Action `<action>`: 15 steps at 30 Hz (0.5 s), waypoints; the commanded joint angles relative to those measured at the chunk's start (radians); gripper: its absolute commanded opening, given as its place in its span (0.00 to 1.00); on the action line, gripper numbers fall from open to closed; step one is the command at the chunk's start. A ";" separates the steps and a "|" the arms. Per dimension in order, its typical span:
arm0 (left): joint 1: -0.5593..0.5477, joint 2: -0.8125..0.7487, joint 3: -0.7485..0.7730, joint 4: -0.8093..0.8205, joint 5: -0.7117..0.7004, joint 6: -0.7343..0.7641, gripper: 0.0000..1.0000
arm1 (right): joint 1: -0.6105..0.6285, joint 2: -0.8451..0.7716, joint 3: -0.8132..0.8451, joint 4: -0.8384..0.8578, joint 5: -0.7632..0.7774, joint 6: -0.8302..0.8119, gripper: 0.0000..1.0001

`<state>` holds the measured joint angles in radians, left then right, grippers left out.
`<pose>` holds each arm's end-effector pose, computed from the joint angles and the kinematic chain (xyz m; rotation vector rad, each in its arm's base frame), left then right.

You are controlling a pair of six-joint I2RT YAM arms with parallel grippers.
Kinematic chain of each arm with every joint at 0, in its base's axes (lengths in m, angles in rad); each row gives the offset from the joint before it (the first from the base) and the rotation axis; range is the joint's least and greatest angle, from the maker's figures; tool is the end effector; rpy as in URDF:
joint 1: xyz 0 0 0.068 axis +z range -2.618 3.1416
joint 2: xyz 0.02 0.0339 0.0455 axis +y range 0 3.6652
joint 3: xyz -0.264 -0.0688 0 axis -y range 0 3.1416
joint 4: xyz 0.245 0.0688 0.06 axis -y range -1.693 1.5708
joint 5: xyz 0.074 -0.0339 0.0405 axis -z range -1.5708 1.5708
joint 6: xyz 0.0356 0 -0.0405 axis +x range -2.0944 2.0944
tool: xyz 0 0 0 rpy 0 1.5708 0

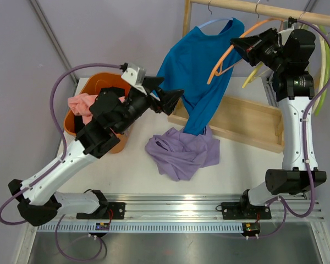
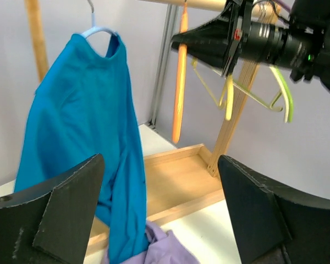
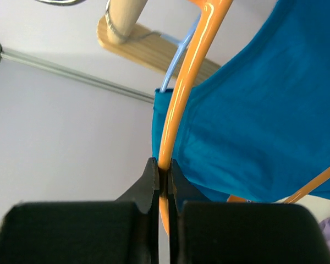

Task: Remove the t-shirt from the hanger
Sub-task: Hang the hanger back to the clothesline with the right arm

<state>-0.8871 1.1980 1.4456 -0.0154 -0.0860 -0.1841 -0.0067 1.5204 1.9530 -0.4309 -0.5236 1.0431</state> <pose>0.1623 -0.1944 0.5028 0.4069 1.3287 -0.8438 0.3089 0.0157 0.5345 0.4431 1.6478 1.2013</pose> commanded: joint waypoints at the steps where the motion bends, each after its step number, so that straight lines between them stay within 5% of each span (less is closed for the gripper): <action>1: 0.004 -0.099 -0.118 -0.026 -0.057 0.028 0.88 | -0.047 0.032 0.061 0.070 -0.041 0.096 0.00; 15: 0.004 -0.423 -0.488 -0.161 -0.188 -0.072 0.98 | -0.101 0.049 0.024 0.096 -0.064 0.201 0.02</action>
<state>-0.8871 0.8188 0.9905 -0.1844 -0.2173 -0.2161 -0.0914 1.6112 1.9800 -0.4137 -0.5919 1.2167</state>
